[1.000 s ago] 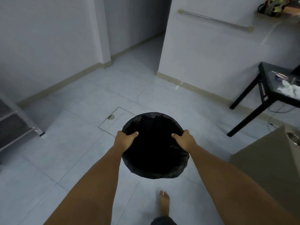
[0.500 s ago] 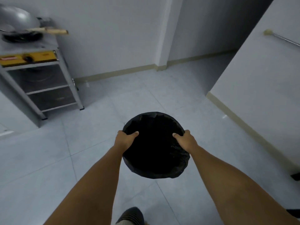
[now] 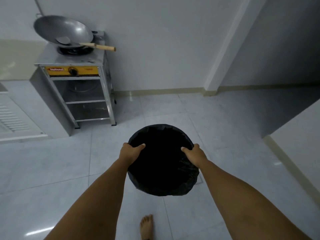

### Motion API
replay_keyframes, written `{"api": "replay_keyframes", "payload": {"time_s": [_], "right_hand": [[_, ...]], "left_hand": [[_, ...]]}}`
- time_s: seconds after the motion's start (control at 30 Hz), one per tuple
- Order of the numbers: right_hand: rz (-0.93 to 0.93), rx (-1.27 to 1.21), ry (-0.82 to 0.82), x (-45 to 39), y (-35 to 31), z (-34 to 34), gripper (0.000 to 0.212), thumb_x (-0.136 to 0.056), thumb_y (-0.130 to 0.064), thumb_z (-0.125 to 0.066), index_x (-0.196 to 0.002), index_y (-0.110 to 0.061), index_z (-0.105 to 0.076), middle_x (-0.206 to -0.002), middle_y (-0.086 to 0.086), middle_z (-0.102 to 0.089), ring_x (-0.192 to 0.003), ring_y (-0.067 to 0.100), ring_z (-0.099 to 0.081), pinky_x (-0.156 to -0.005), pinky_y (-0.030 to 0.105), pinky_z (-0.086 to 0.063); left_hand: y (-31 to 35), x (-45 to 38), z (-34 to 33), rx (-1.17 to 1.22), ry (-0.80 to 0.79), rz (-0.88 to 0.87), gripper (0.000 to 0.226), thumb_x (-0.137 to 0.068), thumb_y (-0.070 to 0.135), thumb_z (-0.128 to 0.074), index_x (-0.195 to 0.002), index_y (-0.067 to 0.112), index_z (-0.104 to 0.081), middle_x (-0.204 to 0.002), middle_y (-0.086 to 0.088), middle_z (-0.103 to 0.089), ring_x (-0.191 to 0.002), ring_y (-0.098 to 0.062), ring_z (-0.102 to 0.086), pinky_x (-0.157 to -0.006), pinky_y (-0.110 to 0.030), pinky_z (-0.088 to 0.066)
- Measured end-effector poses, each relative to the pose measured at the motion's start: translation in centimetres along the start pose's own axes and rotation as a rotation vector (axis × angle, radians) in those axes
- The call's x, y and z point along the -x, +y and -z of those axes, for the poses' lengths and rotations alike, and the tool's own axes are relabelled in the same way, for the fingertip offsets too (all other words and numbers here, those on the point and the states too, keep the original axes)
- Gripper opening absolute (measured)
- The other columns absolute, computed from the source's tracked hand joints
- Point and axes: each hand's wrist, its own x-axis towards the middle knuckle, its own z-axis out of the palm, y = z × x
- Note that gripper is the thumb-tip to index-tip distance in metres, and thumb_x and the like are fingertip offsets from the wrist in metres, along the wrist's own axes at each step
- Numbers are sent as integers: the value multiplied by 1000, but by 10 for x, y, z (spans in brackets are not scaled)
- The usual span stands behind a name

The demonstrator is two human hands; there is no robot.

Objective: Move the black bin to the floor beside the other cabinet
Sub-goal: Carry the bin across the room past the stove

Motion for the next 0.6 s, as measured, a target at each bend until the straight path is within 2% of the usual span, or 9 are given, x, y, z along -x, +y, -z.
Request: {"api": "replay_keyframes", "payload": {"time_s": [0.2,0.43,0.6], "right_hand": [[32,21,-33,-85,-69,11,79,-91,-53,-58,-147,-5,-28,-142,19,-51,-124,36,-55,-99,40,-48],[47,55,-71,-208,-153,23,81,-91,-53,-58,-148,-4,-28,-144,20,-50,-126,38,-54,-101,43,-48],[52,98,-121,-301,-210,23,73,-92,-50,-57,-144,-6,-31,-138,19,-54,-120,37,-57,-93,40,-48]], "left_hand": [[59,-80,10,18,29,3,84,-80,50,-71,-141,2,-38,-135,-19,-55,-122,-39,-56,-98,-47,-50],[123,-196,17,59,23,26,86,-76,53,-72,-140,4,-42,-134,-17,-57,-122,-38,-57,-102,-49,-50],[165,-275,18,122,63,103,87,-75,52,-73,-140,5,-40,-136,-17,-56,-123,-39,-57,-102,-48,-50]]}}
